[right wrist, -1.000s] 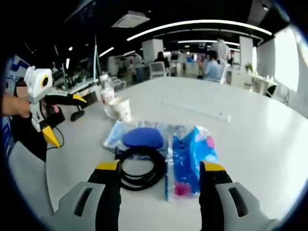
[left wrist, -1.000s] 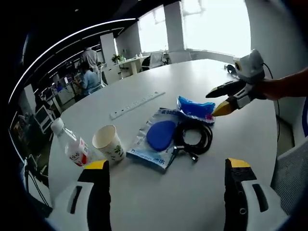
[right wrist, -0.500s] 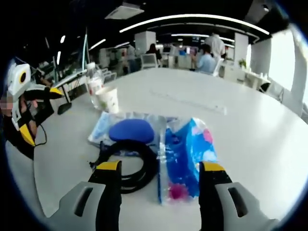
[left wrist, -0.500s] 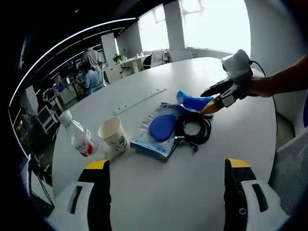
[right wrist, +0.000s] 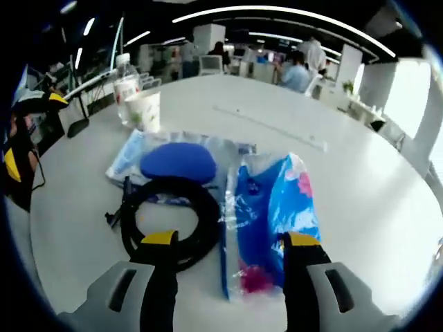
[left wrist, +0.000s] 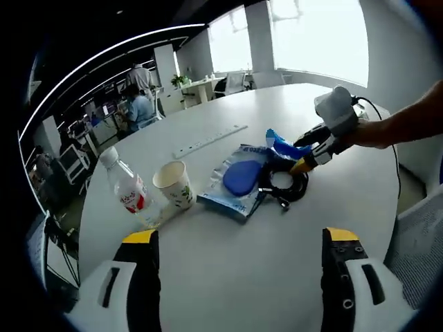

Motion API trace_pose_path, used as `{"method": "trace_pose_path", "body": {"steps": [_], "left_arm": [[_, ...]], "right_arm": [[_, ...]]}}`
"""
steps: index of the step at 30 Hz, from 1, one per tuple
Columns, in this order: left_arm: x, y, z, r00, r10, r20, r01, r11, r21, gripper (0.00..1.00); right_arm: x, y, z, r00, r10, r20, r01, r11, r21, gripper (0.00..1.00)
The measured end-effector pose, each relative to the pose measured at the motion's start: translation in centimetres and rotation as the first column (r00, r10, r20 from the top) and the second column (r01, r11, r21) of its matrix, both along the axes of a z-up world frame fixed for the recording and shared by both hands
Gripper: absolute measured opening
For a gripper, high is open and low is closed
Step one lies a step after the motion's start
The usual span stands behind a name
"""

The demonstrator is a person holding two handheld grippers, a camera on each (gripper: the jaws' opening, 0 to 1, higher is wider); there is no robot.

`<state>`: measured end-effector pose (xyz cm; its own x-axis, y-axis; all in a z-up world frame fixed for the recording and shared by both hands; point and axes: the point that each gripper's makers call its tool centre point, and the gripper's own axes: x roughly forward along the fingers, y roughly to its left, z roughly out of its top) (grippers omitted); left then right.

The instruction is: Arrange the tabletop items into an orderly group along one side of the table until the central work area is clear of visible clutter.

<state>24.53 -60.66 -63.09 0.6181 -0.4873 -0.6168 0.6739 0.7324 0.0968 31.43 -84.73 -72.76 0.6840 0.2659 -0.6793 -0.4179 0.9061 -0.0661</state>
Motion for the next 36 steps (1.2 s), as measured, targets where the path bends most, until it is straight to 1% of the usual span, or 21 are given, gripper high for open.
{"method": "trace_pose_path", "body": {"steps": [2,4,6,9,10,12,18,19,23,27,36], "left_arm": [[0.1,0.1,0.1,1.0,0.002,-0.003,-0.002,1.0,-0.005,0.98],[0.1,0.2,0.2,1.0,0.004,-0.004,-0.004,1.0,0.001,0.98],[0.3,0.2,0.8,1.0,0.011,0.003,-0.011,1.0,-0.008,0.98],[0.3,0.0,1.0,1.0,0.015,0.0,-0.015,1.0,-0.019,0.98],[0.2,-0.2,1.0,1.0,0.011,-0.001,-0.011,1.0,-0.015,0.98],[0.2,-0.3,1.1,1.0,0.006,0.001,-0.006,1.0,-0.015,0.98],[0.2,-1.1,1.4,1.0,0.001,0.006,-0.001,1.0,-0.023,0.98],[0.2,-1.2,1.4,1.0,0.001,0.007,-0.001,1.0,-0.024,0.98],[-0.1,-1.8,1.3,1.0,-0.01,0.007,0.01,1.0,-0.018,0.98],[-0.4,-2.2,1.3,1.0,-0.014,0.008,0.014,1.0,-0.02,0.98],[-0.5,-2.7,1.1,1.0,-0.016,0.005,0.016,1.0,-0.024,0.98]], "right_arm": [[-0.2,-0.2,-0.1,1.0,-0.01,-0.018,0.01,1.0,0.009,0.58],[-0.4,-0.3,-0.2,0.999,-0.01,-0.03,0.01,1.0,0.0,0.57],[-0.6,-0.4,-0.3,0.999,-0.006,-0.037,0.006,1.0,-0.002,0.55],[-1.4,-0.9,-0.7,0.998,-0.021,-0.059,0.021,1.0,0.004,0.54],[-1.7,-1.0,-0.5,0.998,-0.025,-0.055,0.026,1.0,0.006,0.54],[-2.4,-1.3,-0.6,0.998,-0.014,-0.069,0.013,1.0,-0.008,0.53],[-3.7,-2.6,-0.8,0.997,-0.016,-0.077,0.016,1.0,-0.007,0.53],[-4.1,-2.7,-0.6,0.997,-0.026,-0.077,0.027,1.0,0.005,0.53],[-4.8,-3.2,-0.6,0.997,-0.029,-0.078,0.029,1.0,0.004,0.54],[-5.1,-3.4,-0.7,0.996,-0.029,-0.08,0.029,1.0,0.004,0.54],[-6.5,-4.3,-0.8,0.996,-0.03,-0.085,0.03,1.0,0.003,0.54]]}}
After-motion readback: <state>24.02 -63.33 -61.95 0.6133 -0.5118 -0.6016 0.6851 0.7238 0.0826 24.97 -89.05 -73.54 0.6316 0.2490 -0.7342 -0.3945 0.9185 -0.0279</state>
